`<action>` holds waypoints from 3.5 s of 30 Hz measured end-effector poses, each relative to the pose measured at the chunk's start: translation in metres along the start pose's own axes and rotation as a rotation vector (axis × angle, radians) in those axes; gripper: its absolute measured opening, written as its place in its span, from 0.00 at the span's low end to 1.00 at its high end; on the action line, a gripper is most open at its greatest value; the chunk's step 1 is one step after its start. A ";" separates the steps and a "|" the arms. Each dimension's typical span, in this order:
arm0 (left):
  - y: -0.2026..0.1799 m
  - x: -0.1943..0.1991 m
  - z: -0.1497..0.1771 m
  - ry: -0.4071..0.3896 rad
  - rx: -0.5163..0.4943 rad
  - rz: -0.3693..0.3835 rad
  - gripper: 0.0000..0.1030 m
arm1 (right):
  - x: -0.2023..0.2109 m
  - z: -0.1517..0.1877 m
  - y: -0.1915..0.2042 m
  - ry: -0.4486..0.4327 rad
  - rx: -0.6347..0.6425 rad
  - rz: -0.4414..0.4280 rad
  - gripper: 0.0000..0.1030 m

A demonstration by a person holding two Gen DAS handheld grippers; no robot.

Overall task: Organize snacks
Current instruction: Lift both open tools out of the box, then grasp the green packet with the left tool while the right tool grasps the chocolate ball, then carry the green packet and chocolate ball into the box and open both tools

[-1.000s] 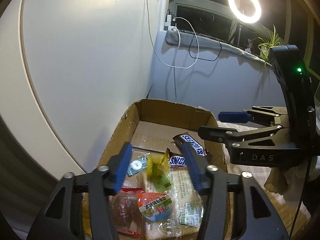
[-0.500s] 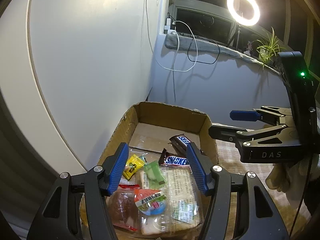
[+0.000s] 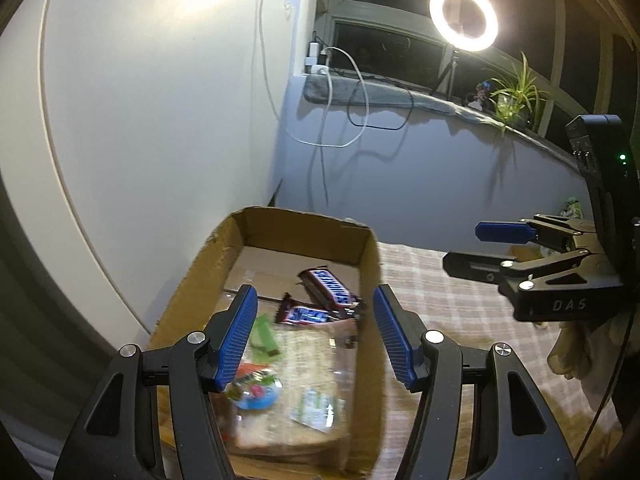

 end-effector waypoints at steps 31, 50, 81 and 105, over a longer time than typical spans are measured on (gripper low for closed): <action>-0.121 -0.049 0.070 0.185 -0.064 0.167 0.58 | 0.077 0.174 -0.159 0.084 -0.332 0.132 0.59; -0.116 -0.090 0.075 0.234 -0.053 0.100 0.45 | 0.035 0.179 -0.181 0.117 -0.330 0.173 0.43; -0.119 -0.088 0.077 0.234 -0.075 0.110 0.24 | 0.035 0.173 -0.174 0.108 -0.301 0.181 0.30; -0.087 -0.018 0.044 0.096 -0.047 0.102 0.24 | 0.073 0.113 -0.100 -0.001 -0.186 0.134 0.30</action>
Point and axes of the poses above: each gripper's, at about its wrist camera, not at the fingertips, and x roughly against the way its jaws point, y to its left, z to its underside, the point moved 9 cm from there along -x, roughly the way its jaws point, and after that the axes turned 2 degrees about y, right-handed, at the moved point
